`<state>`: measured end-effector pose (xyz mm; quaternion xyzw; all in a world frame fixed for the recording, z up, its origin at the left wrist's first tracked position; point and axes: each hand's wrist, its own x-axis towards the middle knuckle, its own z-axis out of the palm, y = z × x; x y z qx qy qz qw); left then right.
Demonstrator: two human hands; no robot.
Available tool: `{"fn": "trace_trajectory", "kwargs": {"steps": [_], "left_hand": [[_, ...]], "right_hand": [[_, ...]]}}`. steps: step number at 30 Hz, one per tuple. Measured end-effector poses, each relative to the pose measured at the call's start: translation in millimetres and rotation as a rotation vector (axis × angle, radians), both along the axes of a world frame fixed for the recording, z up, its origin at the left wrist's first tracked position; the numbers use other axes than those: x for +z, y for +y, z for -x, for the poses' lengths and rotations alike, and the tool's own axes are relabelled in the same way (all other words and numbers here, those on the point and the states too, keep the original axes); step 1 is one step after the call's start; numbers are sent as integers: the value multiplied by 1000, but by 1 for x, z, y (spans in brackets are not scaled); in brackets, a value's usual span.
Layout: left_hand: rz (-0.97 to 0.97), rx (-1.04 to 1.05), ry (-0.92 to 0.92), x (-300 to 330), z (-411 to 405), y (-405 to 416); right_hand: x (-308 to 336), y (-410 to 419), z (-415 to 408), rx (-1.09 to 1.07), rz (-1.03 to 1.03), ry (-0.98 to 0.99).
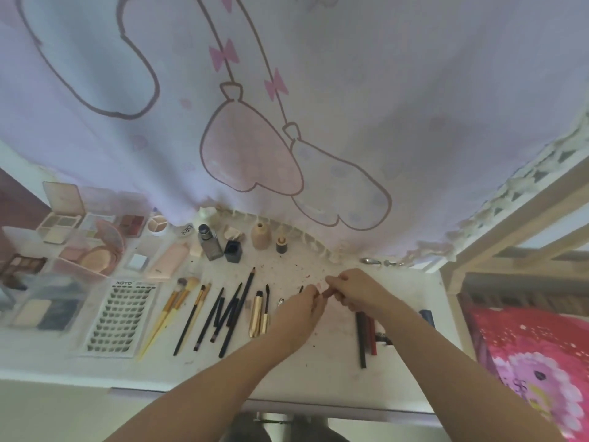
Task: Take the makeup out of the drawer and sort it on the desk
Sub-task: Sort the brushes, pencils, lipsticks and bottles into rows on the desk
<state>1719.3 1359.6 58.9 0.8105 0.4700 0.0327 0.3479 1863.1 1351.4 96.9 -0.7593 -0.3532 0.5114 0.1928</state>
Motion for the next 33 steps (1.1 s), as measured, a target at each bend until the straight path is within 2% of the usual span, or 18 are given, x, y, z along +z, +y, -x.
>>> {"fn": "trace_trajectory", "kwargs": {"steps": [4, 8, 13, 17, 21, 25, 28, 33], "left_hand": [[-84, -106, -69, 33, 34, 16], [-48, -171, -95, 62, 59, 28], [56, -164, -187, 86, 82, 34], [-11, -226, -156, 92, 93, 38], [-81, -287, -104, 92, 95, 40], [-117, -310, -85, 91, 96, 43], [-138, -348, -70, 92, 96, 44], [-142, -327, -70, 89, 98, 47]], "right_hand": [[35, -5, 14, 50, -163, 97], [51, -15, 36, 64, -327, 131], [65, -21, 54, 219, -470, -34], [77, -20, 55, 241, -328, 166], [77, -17, 54, 255, -274, 80], [78, -20, 56, 196, -248, 169], [79, -20, 58, 186, -155, 99], [80, -20, 55, 168, -210, 180]]}}
